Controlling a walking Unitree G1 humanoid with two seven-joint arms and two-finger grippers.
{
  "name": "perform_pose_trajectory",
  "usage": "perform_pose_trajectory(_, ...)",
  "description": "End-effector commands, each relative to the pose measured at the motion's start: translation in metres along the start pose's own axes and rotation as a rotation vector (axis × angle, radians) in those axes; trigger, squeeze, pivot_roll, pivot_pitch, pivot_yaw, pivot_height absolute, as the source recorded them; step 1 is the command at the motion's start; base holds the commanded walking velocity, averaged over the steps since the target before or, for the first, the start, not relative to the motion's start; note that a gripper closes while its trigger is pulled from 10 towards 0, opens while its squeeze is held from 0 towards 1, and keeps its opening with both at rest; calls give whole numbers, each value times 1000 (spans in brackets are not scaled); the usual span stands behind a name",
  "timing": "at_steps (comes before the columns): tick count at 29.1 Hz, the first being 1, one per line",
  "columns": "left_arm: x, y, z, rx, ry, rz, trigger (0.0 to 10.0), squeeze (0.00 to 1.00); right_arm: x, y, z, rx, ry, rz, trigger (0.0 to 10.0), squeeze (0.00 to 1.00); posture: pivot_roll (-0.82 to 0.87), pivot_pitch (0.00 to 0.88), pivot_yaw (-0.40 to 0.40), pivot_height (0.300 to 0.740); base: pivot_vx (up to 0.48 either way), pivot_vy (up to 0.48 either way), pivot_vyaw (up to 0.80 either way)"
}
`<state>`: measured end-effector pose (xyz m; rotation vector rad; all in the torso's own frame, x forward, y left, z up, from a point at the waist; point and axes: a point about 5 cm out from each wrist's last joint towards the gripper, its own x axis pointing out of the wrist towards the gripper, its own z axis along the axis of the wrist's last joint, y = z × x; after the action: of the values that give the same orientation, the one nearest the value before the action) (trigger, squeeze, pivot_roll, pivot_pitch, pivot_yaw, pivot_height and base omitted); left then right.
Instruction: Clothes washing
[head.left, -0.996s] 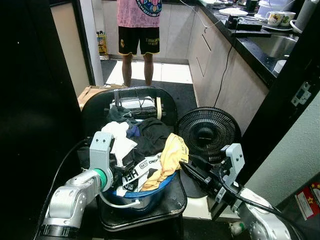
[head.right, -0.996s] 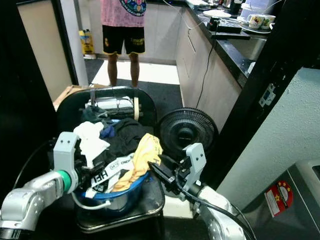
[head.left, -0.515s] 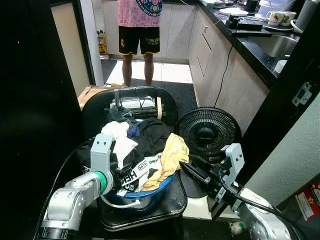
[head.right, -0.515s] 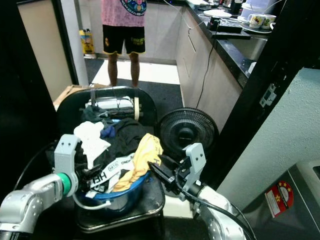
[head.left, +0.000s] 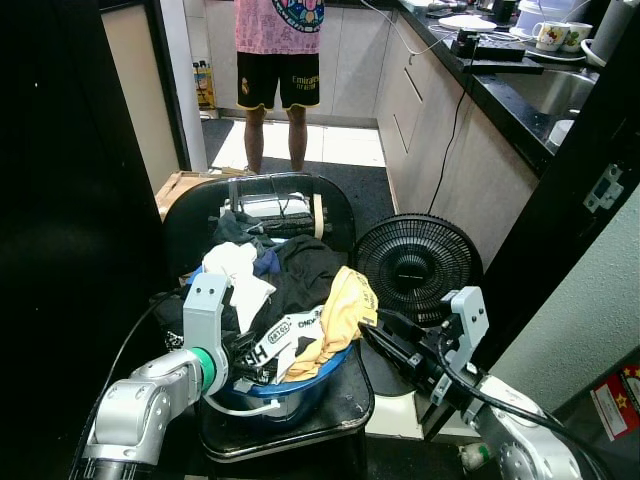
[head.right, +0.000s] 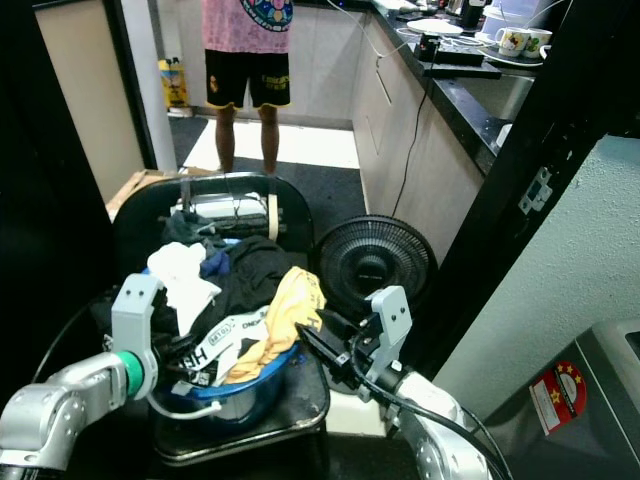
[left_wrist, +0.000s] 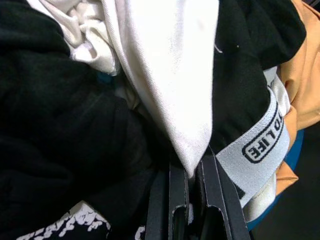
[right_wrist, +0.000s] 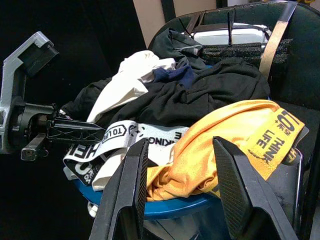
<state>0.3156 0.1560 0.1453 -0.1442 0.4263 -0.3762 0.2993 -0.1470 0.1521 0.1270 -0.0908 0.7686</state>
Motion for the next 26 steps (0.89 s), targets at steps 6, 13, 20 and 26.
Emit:
perform_pose_trajectory(6,-3,-10,23,24,-206,-47,0,0,0,-2,-1,-9,9,-6,10000,0,-27,109,-15,740,0,0,0)
perform_pose_trajectory(13,-38,-35,105,-59,-768,-208,0,0,1,-3,-1,-9,3,-11,10000,0,-27,104,-15,740,0,0,0)
perform_pose_trajectory(20,-57,-44,130,-103,-941,-311,0,0,1,-3,0,-10,1,-12,10000,0,-27,102,-14,740,0,0,0)
perform_pose_trajectory(26,-72,-55,145,-129,-1035,-417,0,0,2,-4,0,-11,-2,-12,10000,0,-27,100,-15,740,0,0,0)
